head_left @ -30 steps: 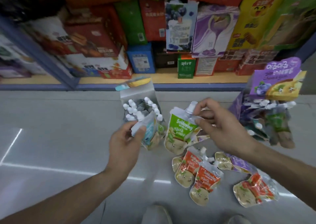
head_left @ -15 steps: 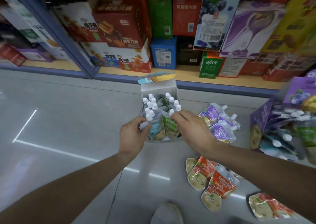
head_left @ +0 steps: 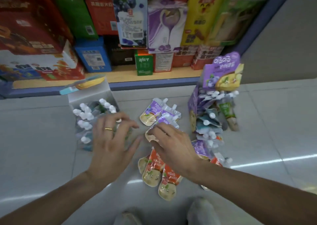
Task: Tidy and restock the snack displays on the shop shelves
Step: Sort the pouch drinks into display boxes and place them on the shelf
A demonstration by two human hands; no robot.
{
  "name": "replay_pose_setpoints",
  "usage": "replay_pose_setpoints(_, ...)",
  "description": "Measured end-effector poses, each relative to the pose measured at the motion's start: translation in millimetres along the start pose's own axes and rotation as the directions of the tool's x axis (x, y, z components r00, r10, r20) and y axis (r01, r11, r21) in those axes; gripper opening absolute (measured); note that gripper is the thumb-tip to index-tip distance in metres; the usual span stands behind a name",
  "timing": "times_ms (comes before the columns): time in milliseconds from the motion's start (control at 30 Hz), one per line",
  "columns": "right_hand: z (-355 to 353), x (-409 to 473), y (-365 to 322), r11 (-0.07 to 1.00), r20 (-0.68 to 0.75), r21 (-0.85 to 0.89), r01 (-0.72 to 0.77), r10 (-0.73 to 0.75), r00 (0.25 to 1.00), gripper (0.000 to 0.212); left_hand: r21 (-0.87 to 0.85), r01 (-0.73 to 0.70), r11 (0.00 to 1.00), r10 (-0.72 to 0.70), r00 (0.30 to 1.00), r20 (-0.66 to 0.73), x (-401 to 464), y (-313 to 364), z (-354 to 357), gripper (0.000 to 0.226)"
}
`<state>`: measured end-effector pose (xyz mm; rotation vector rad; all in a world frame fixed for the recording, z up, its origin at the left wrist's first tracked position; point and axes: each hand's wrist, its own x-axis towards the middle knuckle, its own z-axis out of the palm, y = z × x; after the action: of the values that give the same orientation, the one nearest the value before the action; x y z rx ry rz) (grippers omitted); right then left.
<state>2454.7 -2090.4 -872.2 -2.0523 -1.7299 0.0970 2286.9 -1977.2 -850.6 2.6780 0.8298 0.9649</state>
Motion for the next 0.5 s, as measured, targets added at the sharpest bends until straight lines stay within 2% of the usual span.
replay_pose_setpoints(67,-14,-22,26,0.988,-0.02,0.0,-0.157,0.157,0.987,0.025,-0.179,-0.14,0.974,0.167,0.975,0.145,13,31,24,0.022)
replay_pose_setpoints(133,-29,-43,53,0.953,-0.097,-0.023,-0.304,0.3,0.949,0.022,-0.314,-0.119,0.942,0.224,0.919,0.325,20,59,53,0.03)
replay_pose_setpoints(233,-51,-66,91,0.858,-0.182,-0.031,-0.513,0.5,0.847,0.02,-0.385,-0.048,0.922,0.259,0.815,0.519,30,88,103,0.046)
replay_pose_setpoints(300,-65,-75,113,0.817,-0.188,-0.034,-0.575,0.56,0.807,0.024,-0.382,-0.077,0.921,0.294,0.78,0.552,38,102,133,0.049)
replay_pose_setpoints(400,-81,-75,137,0.788,-0.176,-0.032,-0.614,0.6,0.78,0.029,-0.334,-0.13,0.934,0.306,0.772,0.558,52,112,163,0.043)
replay_pose_setpoints(500,-85,-61,153,0.778,-0.062,-0.042,-0.627,0.624,0.779,0.045,-0.315,-0.163,0.935,0.322,0.761,0.564,58,112,174,0.042)
